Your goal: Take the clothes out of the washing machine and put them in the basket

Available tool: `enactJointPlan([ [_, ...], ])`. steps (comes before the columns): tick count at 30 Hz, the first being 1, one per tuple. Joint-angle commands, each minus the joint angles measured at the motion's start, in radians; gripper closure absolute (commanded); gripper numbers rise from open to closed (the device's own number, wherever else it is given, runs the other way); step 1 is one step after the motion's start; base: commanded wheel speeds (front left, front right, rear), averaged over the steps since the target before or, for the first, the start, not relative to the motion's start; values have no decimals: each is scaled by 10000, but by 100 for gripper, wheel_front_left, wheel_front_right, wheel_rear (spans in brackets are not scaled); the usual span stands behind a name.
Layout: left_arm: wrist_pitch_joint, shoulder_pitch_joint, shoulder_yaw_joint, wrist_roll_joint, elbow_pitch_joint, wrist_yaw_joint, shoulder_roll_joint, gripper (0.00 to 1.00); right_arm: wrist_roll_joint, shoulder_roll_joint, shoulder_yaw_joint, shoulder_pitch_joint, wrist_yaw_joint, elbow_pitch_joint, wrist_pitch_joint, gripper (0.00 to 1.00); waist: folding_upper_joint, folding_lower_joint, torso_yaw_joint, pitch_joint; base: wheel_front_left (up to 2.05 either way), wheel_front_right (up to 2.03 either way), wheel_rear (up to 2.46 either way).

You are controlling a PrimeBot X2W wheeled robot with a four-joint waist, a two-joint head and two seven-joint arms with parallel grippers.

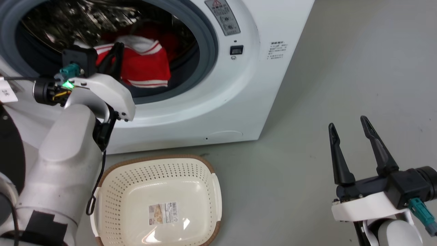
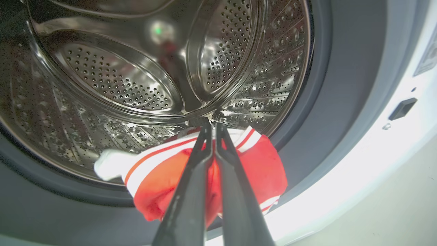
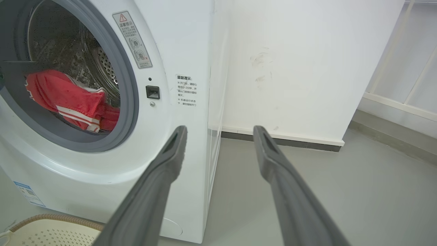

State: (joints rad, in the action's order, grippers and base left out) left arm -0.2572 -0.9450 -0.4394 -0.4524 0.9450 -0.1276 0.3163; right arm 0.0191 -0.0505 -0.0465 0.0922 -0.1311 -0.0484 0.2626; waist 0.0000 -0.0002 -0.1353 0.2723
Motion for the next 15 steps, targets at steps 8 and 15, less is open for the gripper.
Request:
enactJointPlan([
  [8,-84,1413,-50,161,-2115,432,289,100,139,7,21,-615,7,132,34,0,0,2,469,-1089,0,0,0],
  [15,482,2291,-144,214,-4558,842,720,100,107,5,-39,-981,7,210,34,0,0,2,634,-1625,0,0,0],
])
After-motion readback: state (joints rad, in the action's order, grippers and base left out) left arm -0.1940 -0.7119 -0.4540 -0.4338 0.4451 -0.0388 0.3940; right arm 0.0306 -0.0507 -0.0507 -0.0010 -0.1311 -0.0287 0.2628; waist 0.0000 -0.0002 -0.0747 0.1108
